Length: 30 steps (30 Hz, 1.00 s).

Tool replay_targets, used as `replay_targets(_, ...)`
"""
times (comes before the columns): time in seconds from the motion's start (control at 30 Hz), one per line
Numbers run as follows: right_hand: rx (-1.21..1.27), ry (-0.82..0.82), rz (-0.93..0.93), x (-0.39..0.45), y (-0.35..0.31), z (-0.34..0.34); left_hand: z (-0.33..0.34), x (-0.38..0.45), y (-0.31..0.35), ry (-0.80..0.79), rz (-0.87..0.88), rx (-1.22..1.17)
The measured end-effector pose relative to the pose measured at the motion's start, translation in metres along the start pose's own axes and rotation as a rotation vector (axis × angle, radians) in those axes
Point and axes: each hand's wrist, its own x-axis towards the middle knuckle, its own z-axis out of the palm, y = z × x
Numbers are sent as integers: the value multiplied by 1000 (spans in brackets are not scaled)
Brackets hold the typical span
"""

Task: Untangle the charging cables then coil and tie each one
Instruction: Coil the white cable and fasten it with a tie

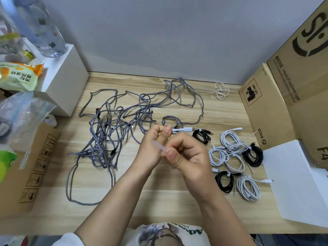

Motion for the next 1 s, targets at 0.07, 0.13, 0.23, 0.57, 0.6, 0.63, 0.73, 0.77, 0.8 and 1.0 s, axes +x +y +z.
replay_targets(0.07, 52, 37, 25, -2, -4, -8, -1, 2, -5, 31, 60, 95)
replay_targets(0.13, 86, 83, 62, -3, -10, -17, -6, 1, -8, 20, 140, 152)
replay_targets(0.23, 46, 170, 105, -3, -21, -30, -11, -2, -6, -51, 188, 153)
replay_targets(0.57, -69, 201, 260, 0, -29, -47, -11, -15, 13, -287, 196, 162)
replay_targets(0.6, -87, 188, 272, 0, -30, -47, -11, -16, 13, -289, 199, 180)
replay_targets(0.63, -98, 182, 284, 0, -31, -47, -11, -16, 13, -286, 204, 200)
replay_targets(0.73, -127, 182, 320, 2, -31, -46, -11, -17, 14, -287, 210, 239)
replay_targets(0.77, -138, 179, 330, 3, -31, -46, -12, -17, 14, -299, 208, 241)
replay_targets(0.8, -145, 176, 338, 3, -31, -45, -12, -18, 15, -307, 201, 249)
replay_targets(1.0, -255, 98, 320, 1, -32, -42, -14, -18, 16, -294, 206, 355)
